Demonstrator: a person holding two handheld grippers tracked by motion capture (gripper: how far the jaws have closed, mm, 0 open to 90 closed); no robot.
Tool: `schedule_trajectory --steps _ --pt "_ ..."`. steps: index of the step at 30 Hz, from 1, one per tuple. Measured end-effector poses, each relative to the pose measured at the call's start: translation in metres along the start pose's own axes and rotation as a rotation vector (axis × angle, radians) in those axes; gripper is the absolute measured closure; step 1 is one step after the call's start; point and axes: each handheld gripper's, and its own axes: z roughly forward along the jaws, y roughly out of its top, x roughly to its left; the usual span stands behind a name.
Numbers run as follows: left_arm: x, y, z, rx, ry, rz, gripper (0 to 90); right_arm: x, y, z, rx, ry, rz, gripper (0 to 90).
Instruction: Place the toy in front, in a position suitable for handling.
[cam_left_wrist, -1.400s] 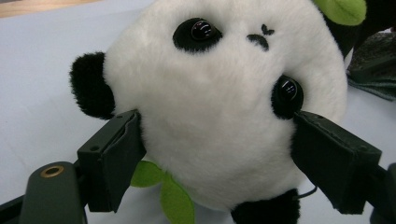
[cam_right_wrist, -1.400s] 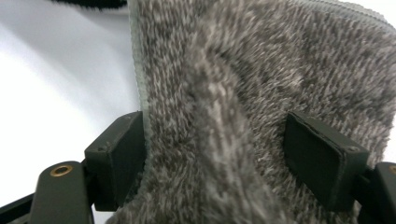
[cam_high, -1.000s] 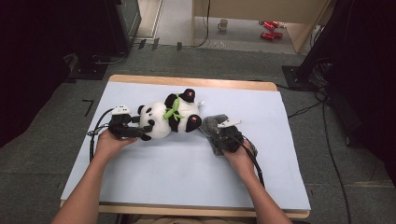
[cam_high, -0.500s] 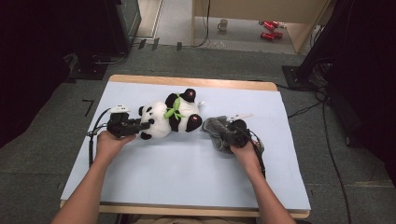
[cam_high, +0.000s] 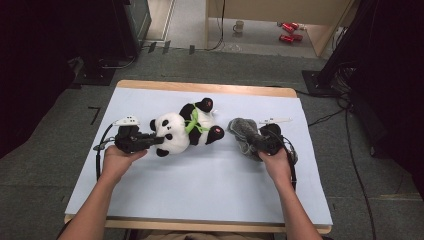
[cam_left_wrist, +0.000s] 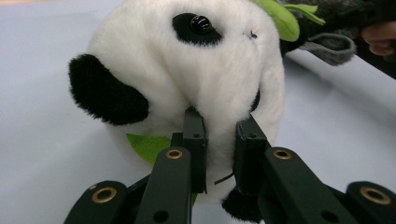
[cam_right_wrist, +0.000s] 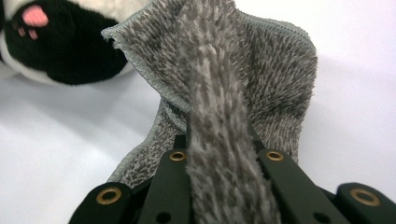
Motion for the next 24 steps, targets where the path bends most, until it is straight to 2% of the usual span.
schedule_trajectory --steps 3,5,8,10,12,15,18,19,22,24 --pt "-0.007 -0.003 0.001 0.007 0.0 0.001 79.2 0.002 0.002 -0.007 -0.019 0.016 0.008 82.1" --pt "-0.011 -0.005 0.0 0.008 0.005 0.006 79.4 0.007 0.007 -0.013 -0.033 0.023 -0.01 82.1" --pt "-0.014 -0.006 0.001 0.01 0.046 0.026 79.3 0.016 0.016 -0.024 -0.065 0.036 -0.034 82.1" --pt "-0.016 -0.005 0.0 -0.005 0.068 0.03 79.4 0.023 0.024 -0.031 -0.083 0.05 -0.047 82.1" --pt "-0.018 -0.002 -0.003 -0.031 0.067 0.03 80.8 0.03 0.03 -0.034 -0.095 0.065 -0.065 82.0" --pt "-0.023 0.001 -0.007 -0.066 0.038 0.042 83.5 0.036 0.035 -0.037 -0.107 0.078 -0.069 82.0" --pt "-0.025 0.003 -0.012 -0.1 -0.029 0.029 84.5 0.037 0.037 -0.04 -0.118 0.09 -0.061 82.0" --pt "-0.025 0.003 -0.013 -0.109 -0.065 0.02 84.6 0.037 0.037 -0.043 -0.124 0.093 -0.06 82.0" --pt "-0.031 0.004 -0.013 -0.135 -0.111 0.019 84.6 0.037 0.039 -0.056 -0.151 0.1 -0.05 82.0" --pt "-0.038 0.004 -0.007 -0.128 -0.115 0.04 84.3 0.038 0.04 -0.062 -0.162 0.099 -0.052 82.0"
